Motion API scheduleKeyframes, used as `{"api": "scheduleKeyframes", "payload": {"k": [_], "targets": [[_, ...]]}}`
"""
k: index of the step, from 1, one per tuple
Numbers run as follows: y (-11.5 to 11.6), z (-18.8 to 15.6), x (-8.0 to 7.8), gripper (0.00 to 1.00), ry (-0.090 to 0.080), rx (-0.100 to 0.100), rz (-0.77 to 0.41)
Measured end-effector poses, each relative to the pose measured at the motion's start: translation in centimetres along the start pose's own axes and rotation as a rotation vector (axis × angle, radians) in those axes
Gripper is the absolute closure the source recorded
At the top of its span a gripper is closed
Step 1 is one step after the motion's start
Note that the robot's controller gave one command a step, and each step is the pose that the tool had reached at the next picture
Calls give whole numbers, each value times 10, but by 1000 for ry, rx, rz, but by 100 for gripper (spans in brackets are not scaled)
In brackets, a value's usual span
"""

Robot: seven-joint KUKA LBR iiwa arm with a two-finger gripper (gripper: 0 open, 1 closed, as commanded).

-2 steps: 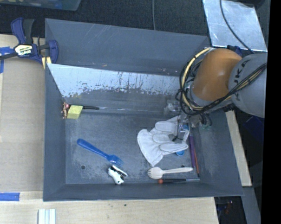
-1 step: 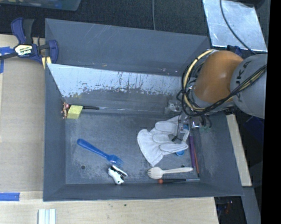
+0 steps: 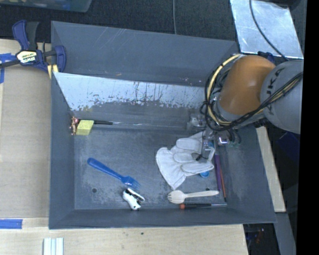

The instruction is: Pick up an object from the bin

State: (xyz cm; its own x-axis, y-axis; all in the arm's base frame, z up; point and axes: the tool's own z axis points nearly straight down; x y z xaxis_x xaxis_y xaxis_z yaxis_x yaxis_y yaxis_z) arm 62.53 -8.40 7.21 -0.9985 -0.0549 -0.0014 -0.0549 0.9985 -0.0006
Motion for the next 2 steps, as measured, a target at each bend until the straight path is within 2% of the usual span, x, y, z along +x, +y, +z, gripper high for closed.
{"api": "scheduleKeyframes", "payload": {"k": [1, 2], "targets": [[50, 0, 30, 0, -17, -1, -50], [10, -3, 6, 100, -21, 5, -9]]}}
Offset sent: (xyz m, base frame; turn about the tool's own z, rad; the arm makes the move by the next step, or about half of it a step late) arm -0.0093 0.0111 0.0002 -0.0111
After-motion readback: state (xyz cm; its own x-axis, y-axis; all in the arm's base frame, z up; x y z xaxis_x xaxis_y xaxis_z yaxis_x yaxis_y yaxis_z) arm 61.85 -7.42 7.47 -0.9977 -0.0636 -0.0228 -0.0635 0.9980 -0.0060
